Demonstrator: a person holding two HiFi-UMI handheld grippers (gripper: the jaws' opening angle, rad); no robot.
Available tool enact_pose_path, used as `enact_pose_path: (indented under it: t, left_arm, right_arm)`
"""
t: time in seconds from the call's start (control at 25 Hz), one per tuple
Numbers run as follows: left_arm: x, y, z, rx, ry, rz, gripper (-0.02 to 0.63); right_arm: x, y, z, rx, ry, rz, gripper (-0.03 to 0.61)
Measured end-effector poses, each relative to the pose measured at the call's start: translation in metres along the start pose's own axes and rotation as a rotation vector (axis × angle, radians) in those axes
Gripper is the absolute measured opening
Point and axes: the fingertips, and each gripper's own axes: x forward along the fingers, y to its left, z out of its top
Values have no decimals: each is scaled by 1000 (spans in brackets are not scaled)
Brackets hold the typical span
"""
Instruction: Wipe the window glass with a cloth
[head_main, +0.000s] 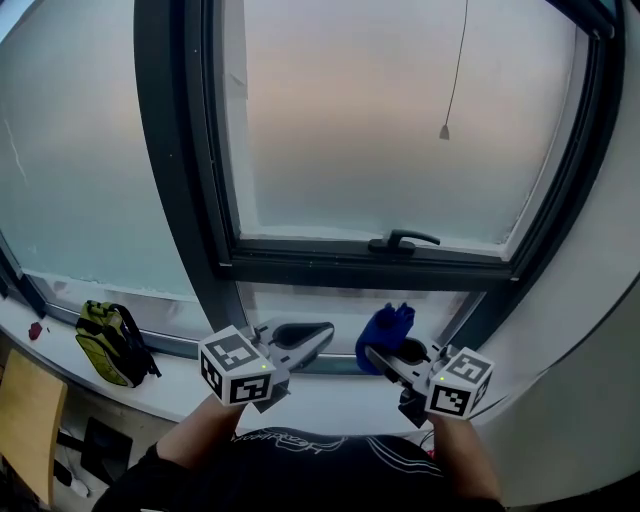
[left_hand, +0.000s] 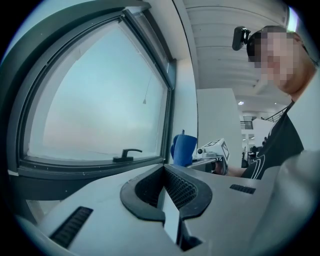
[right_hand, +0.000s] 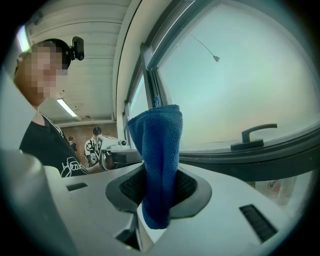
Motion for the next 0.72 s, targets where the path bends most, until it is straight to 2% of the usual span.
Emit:
enact_pose_path:
  t: [0.56, 0.72]
  left_arm:
    - [-10, 30, -16, -45, -6, 0, 5]
    - [-14, 39, -12, -35, -15, 3, 5]
  right_arm:
    - [34, -11, -15, 25, 51, 3, 92]
    - [40, -15, -6, 25, 24, 6, 92]
